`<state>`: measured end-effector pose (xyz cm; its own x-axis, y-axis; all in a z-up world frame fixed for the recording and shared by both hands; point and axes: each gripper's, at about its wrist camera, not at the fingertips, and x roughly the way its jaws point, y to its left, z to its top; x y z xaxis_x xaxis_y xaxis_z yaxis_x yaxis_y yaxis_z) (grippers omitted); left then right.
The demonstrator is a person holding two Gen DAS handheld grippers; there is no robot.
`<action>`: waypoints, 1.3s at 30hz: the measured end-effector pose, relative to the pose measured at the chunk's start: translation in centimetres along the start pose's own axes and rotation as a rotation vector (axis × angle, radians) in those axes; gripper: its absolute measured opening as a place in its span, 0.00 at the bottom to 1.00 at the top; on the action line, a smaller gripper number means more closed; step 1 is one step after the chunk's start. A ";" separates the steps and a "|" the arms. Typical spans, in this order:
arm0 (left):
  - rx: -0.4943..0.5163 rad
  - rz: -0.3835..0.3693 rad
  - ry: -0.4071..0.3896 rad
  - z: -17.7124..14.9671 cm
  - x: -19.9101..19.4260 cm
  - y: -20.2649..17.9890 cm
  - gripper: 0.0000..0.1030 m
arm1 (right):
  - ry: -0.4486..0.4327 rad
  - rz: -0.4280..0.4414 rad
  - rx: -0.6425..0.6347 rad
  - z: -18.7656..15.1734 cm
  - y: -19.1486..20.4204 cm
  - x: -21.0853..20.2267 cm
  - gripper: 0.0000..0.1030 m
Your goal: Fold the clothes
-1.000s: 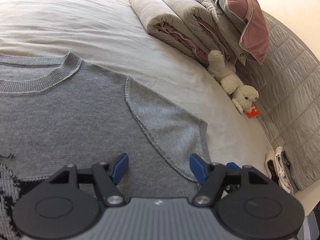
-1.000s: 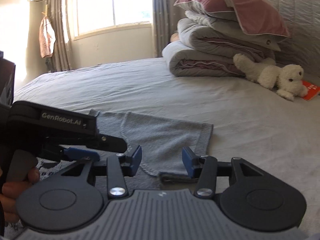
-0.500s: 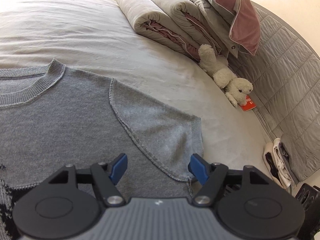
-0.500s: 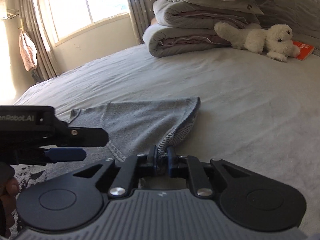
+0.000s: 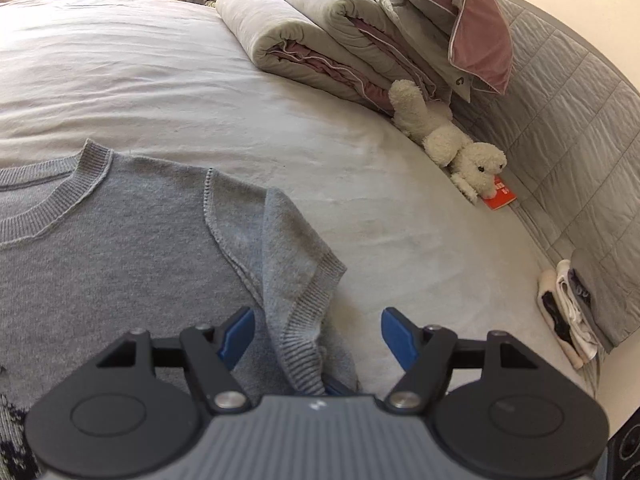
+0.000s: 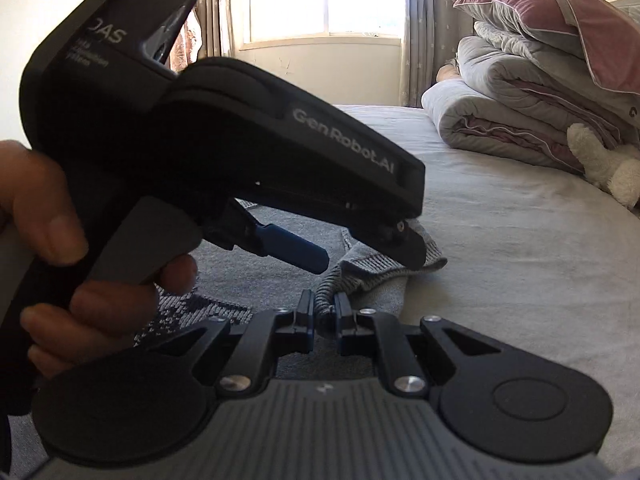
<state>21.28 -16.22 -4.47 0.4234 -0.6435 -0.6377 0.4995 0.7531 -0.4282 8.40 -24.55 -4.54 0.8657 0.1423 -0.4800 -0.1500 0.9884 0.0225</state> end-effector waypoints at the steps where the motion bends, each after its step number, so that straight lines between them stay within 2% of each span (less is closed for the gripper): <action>1: 0.019 0.014 -0.001 0.0 0.2 -0.2 0.68 | 0.003 0.001 0.002 0.0 -0.1 0.1 0.12; 5: 0.117 0.102 0.000 0.3 1.1 -1.1 0.67 | 0.012 0.007 0.012 0.0 -0.4 0.2 0.12; 7: 0.162 0.153 0.003 0.5 1.6 -1.4 0.62 | 0.016 0.011 0.017 0.0 -0.5 0.3 0.13; 9: 0.192 0.196 0.013 0.6 2.2 -1.4 0.44 | 0.020 0.015 0.022 0.0 -0.6 0.3 0.14; 12: 0.167 0.208 -0.006 0.7 2.1 -0.7 0.32 | 0.027 0.019 0.030 0.0 -0.8 0.5 0.15; 14: 0.098 0.203 -0.029 0.8 1.6 0.3 0.26 | 0.030 0.020 0.034 0.1 -0.9 0.5 0.16; 20: -0.079 0.220 -0.098 0.5 0.0 3.2 0.24 | 0.025 0.010 0.033 0.1 -0.8 0.4 0.17; 22: -0.162 0.186 -0.122 0.3 -0.6 4.3 0.25 | 0.023 0.002 0.021 0.2 -0.7 0.4 0.18; 24: -0.244 0.102 -0.127 0.2 -0.9 5.3 0.42 | 0.024 -0.007 0.004 0.2 -0.5 0.5 0.21; 26: -0.253 0.089 -0.130 0.1 -0.8 5.3 0.46 | 0.037 -0.017 -0.021 0.2 -0.3 0.7 0.24; 28: -0.240 0.108 -0.136 0.1 -0.6 4.9 0.35 | 0.052 -0.027 -0.046 0.1 -0.1 0.9 0.24; 29: -0.217 0.140 -0.133 0.2 -0.4 4.6 0.08 | 0.053 -0.025 -0.051 0.2 -0.1 1.0 0.24; 30: -0.197 0.162 -0.128 0.4 -0.3 4.4 0.02 | 0.056 -0.017 -0.049 0.2 -0.1 1.0 0.24; 31: -0.177 0.168 -0.134 0.7 -0.3 4.3 0.02 | 0.062 -0.004 -0.043 0.2 0.1 0.9 0.21; 32: -0.158 0.171 -0.144 1.0 -0.4 4.3 0.02 | 0.064 0.006 -0.042 0.4 0.5 0.8 0.05; 39: -0.115 0.167 -0.204 2.8 -2.2 5.6 0.02 | 0.027 0.073 -0.041 2.3 2.7 0.7 0.05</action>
<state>25.26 -11.01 -3.65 0.6421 -0.5148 -0.5681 0.3260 0.8540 -0.4053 9.70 -21.63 -2.79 0.8387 0.2122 -0.5016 -0.2323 0.9724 0.0230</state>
